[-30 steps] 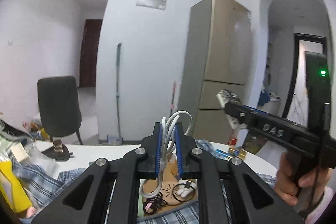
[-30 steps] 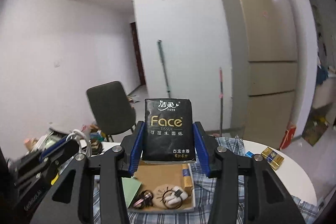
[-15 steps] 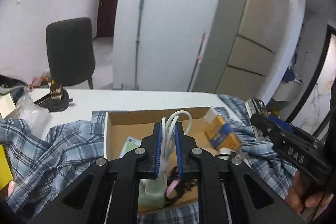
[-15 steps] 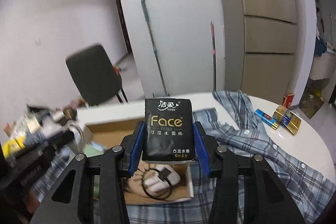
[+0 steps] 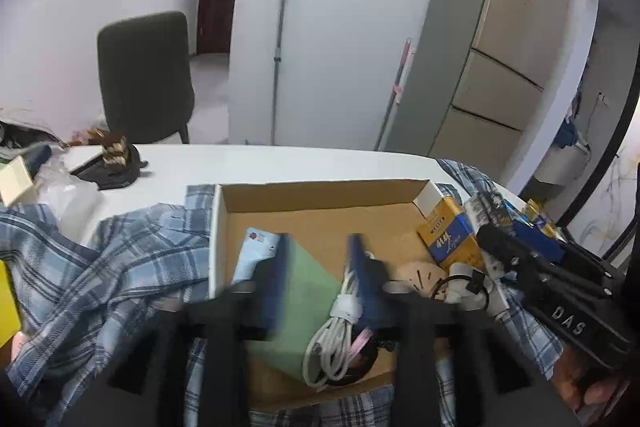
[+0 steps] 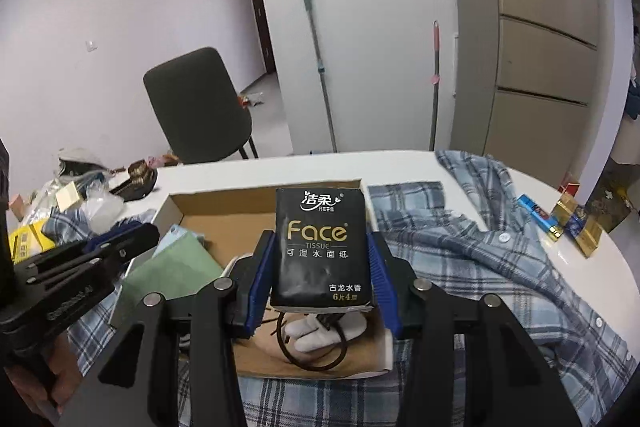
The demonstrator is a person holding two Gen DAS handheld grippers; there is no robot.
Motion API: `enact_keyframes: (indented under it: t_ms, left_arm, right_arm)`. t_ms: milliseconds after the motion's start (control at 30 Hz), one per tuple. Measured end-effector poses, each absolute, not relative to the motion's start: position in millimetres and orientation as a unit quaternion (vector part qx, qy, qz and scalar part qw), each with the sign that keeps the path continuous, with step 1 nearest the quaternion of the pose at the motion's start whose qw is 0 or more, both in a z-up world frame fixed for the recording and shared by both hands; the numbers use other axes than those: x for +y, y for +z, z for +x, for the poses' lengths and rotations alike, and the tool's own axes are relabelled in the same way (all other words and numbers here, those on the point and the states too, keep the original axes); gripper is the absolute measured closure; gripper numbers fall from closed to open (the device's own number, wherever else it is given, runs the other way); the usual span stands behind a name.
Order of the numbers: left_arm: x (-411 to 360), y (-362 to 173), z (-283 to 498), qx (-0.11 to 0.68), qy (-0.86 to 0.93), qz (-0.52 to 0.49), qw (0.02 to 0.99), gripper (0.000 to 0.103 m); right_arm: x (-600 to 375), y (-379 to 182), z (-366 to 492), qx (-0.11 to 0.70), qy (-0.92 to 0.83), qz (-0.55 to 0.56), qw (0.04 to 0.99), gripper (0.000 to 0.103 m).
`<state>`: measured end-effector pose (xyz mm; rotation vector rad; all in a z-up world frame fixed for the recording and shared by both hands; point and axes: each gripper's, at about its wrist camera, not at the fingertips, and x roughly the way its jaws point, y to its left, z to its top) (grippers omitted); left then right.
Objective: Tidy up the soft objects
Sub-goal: 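Open both grippers to drop the tissue pack and cable into the box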
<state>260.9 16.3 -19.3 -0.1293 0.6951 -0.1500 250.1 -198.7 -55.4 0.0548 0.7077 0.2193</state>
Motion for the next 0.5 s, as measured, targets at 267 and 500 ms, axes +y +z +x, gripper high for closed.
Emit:
enact_keyframes:
  t_ms: [267,500]
  left_arm:
    - [22.1,3.9,235.7,0.255,-0.075,-0.069,0.962,0.011]
    - [26.0,7.7,231.3,0.248,-0.058,-0.067,0.965,0.000]
  right_arm:
    - [-192.7,-60.6,249.5,0.345,0.124,0.020,0.930,0.058]
    - [-178.2,-73.1,257.6,0.369,0.156,-0.014,0.916,0.058]
